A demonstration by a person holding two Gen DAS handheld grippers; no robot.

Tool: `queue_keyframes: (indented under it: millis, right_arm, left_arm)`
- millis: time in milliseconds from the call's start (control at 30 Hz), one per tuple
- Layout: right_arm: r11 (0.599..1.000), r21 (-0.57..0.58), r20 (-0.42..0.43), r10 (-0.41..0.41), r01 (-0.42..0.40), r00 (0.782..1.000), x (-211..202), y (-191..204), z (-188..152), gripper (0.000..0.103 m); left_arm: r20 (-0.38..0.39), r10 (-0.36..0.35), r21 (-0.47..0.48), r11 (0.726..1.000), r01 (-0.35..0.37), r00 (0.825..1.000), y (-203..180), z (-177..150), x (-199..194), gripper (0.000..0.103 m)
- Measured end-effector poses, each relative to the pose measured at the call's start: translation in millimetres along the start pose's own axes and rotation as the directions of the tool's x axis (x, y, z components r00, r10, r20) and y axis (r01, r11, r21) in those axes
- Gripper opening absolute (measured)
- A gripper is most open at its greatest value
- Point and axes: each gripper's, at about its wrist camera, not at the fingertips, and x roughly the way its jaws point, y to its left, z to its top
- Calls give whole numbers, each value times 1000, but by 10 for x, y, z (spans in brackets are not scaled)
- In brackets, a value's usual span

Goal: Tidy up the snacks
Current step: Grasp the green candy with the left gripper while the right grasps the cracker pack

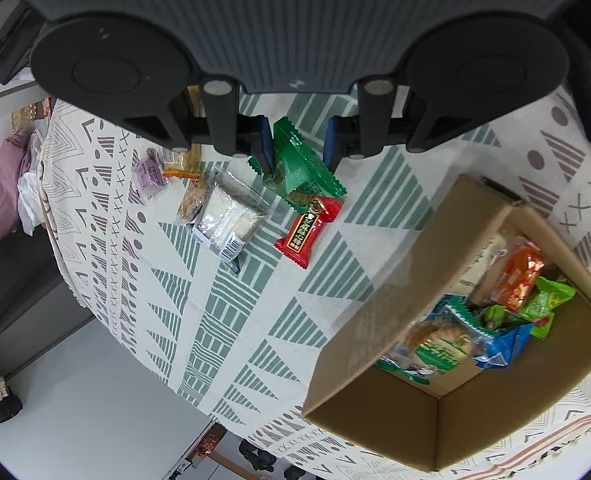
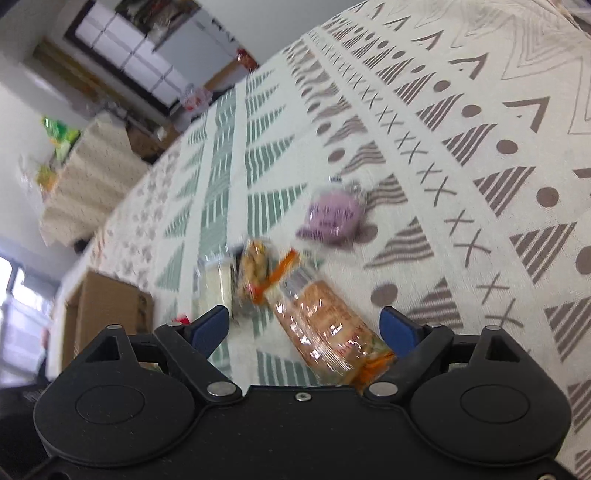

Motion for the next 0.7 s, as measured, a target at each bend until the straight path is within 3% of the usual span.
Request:
queue_keyframes:
  millis: [100,200,233,267,700]
  right_arm:
    - [997,-63,-18,-39,38,999,-4,72,-88,78]
    - [982,-155,-22,-111,106,994,-6,169,-170,55]
    - [980,-166,-31,-118,111,993,-15,183,-188,40]
    - [982,-163,-51,-107,97,993,-20,179,-201,36]
    - [997,-71,-34,22,-24,999,-383,340,-292,35]
  left_arm:
    - [4,0,-5,1000,0,1000,46,-17,-64,27]
    - [18,-12,-17,1000,13,1000,96,-12,-156,27]
    - [27,-18,-21,1000,19,999,109,-5,-191,27]
    - [37,-25,-28,999,26,999,125,3,-227,27]
    - [106,-109,-69,991,116,988,321,147,-558,27]
